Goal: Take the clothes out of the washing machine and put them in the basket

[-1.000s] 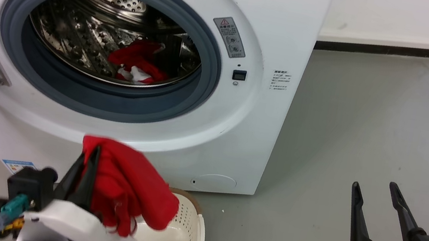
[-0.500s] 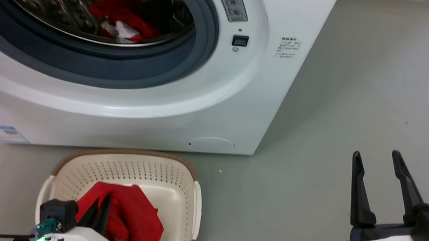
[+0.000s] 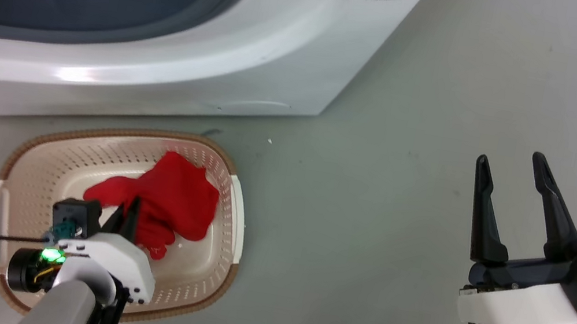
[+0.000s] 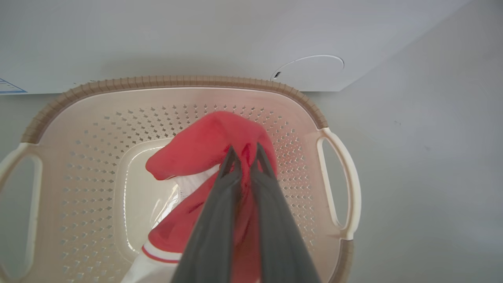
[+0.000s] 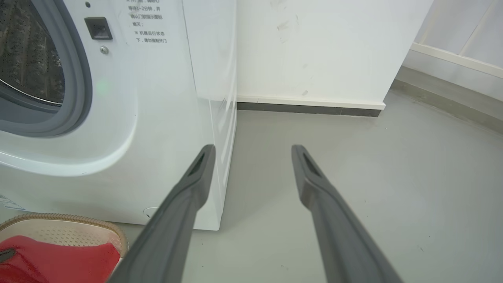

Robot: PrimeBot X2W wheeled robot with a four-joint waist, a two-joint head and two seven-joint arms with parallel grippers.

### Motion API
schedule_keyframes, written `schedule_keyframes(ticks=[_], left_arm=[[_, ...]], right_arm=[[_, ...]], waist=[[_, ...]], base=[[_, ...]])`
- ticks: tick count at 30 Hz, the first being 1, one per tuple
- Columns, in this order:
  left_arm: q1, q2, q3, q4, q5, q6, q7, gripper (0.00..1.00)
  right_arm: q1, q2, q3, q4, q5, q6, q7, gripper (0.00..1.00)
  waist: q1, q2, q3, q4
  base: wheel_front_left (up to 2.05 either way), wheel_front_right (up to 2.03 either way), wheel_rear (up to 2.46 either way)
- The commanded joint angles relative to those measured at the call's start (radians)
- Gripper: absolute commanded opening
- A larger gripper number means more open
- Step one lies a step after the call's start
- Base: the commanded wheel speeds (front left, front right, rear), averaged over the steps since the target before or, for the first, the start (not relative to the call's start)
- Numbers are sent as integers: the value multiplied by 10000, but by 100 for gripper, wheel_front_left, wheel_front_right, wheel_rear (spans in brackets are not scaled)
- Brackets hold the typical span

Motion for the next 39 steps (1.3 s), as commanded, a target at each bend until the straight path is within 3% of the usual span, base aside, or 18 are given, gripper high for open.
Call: schedule_keyframes(ticks=[1,14,22,24,25,30,39], left_arm=[[-566,-39,94,549,-19,-81,-127,0],[-1872,-135,310,3973,-139,-317,-270,0],[-2288,-149,462,5300,-392,-516,-282,0],[-2363,-154,371,5462,-320,-582,-283,80],[-2413,-165,361,5507,-329,-608,-286,100],[-2461,-308,344,5591,-370,-741,-295,100],[-1439,-717,584,4487,-161,-616,-280,100]], right_arm=[[-299,20,48,59,69,-7,-139,100],[-782,22,493,624,426,-7,-561,100],[-831,19,513,764,507,-8,-685,100],[-864,20,502,815,527,-7,-706,100],[-863,20,527,871,574,-7,-708,100],[-939,19,495,1076,470,-8,-749,100],[-421,16,360,1253,54,-7,-589,100]], waist=[[-3,-1,948,-480],[-3,-1,1736,-1071],[-3,-1,1999,-1166],[-3,-1,2009,-1136],[-3,-1,1987,-1108],[-3,-1,1538,-869],[-3,-1,-454,-204]], base=[[0,0,0],[0,0,0],[0,0,0],[0,0,0],[0,0,0],[0,0,0],[0,0,0]])
